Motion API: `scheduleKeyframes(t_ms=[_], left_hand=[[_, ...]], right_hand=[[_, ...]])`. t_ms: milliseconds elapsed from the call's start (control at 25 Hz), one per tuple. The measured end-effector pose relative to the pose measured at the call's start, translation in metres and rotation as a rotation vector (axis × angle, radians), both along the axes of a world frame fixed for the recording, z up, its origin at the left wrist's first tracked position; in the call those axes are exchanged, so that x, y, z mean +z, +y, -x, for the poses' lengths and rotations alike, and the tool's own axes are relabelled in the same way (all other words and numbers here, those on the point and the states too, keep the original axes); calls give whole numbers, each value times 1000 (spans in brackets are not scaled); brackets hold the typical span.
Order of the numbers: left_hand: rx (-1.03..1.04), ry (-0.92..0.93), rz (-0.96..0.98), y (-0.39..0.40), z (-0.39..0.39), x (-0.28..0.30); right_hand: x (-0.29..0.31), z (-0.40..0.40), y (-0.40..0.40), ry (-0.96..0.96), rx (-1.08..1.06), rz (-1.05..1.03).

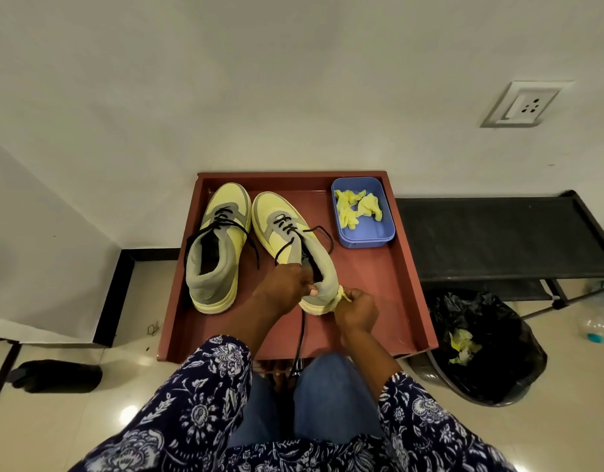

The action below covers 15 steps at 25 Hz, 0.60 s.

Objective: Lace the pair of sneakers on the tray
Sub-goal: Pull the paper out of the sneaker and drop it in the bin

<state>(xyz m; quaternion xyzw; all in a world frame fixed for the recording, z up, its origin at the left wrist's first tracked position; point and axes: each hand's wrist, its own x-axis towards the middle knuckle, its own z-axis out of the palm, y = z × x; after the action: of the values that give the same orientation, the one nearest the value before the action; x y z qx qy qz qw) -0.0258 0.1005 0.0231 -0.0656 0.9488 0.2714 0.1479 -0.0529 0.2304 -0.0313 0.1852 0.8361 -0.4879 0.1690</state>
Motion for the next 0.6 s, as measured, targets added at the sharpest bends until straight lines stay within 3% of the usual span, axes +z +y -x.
scheduleKeyframes(t_ms=[400, 600], left_hand=[[68, 87, -23, 7, -5, -12], [233, 180, -59, 33, -24, -16]], right_hand=[[13, -2, 2, 123, 128, 36], [15, -12, 3, 61, 148, 89]])
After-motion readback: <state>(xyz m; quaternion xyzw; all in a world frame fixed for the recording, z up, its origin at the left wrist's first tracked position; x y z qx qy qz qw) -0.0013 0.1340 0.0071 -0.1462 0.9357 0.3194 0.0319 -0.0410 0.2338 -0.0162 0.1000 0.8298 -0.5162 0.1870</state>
